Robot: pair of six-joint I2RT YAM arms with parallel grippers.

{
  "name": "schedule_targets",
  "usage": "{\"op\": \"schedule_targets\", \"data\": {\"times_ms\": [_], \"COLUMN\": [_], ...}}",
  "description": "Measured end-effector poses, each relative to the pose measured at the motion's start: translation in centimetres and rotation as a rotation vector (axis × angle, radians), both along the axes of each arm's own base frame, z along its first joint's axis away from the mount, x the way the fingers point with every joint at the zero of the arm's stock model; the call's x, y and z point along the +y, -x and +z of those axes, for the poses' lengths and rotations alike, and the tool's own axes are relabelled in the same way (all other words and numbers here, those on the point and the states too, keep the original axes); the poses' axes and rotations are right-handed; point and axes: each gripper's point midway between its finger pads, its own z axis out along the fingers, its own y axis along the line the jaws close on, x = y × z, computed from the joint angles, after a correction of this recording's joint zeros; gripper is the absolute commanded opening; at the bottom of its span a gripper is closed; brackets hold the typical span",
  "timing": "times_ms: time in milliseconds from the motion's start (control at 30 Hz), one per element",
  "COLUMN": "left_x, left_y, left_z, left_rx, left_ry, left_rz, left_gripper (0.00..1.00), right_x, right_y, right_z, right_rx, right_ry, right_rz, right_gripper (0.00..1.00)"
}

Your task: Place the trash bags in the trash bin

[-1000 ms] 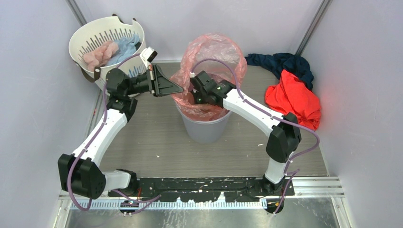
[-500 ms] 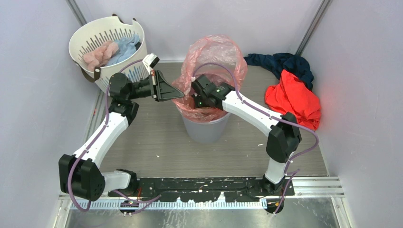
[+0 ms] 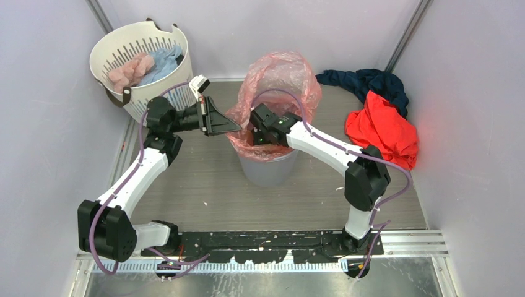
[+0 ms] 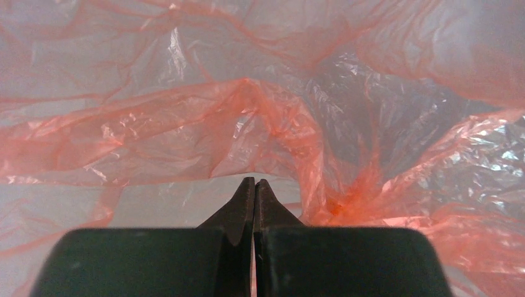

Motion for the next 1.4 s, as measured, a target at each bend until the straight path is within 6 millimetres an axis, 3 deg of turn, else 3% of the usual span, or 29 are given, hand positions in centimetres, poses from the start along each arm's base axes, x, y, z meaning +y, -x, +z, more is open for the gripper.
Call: {"op": "schedule_targets", "data": {"times_ms": [467, 600, 667, 733, 967, 1400], "left_x": [0.0, 0.1, 0.1, 0.2, 0.4, 0.6], "left_y": [-1.0, -1.0, -0.9, -0.8, -0.4, -0.2], "left_z": [-3.8, -3.9, -3.6, -3.2, -2.4, -2.9], "left_rx": [0.066, 0.069, 0.058, 0.048, 0.027, 0.061], "left_ry": [-0.108, -0.13, -0.134, -0.137, -0.157, -0.187], "left_rz": [0.061, 0.074, 0.078, 0.082, 0.097, 0.116], "left_gripper": [0.0, 0.0, 0.0, 0.0, 0.0, 0.0], "right_x": [-0.4, -0.7, -0.6, -0.4, -0.4, -1.5], "right_y": [0.8, 1.0, 0.6, 0.1, -1.3, -0.6], "right_z": [-3.9, -3.9, -3.0, -2.0, 3.4, 13.9], "right_rx": [0.094, 0.107, 0.089, 0.068, -0.04, -0.221], "right_ry": [0.071, 0.089, 0.088, 0.085, 0.046, -0.126], "right_rz": [-0.019, -0.021, -0.025, -0.032, -0.047, -0.051], "right_gripper": [0.01, 0.01, 0.1, 0.24, 0.55, 0.61]}}
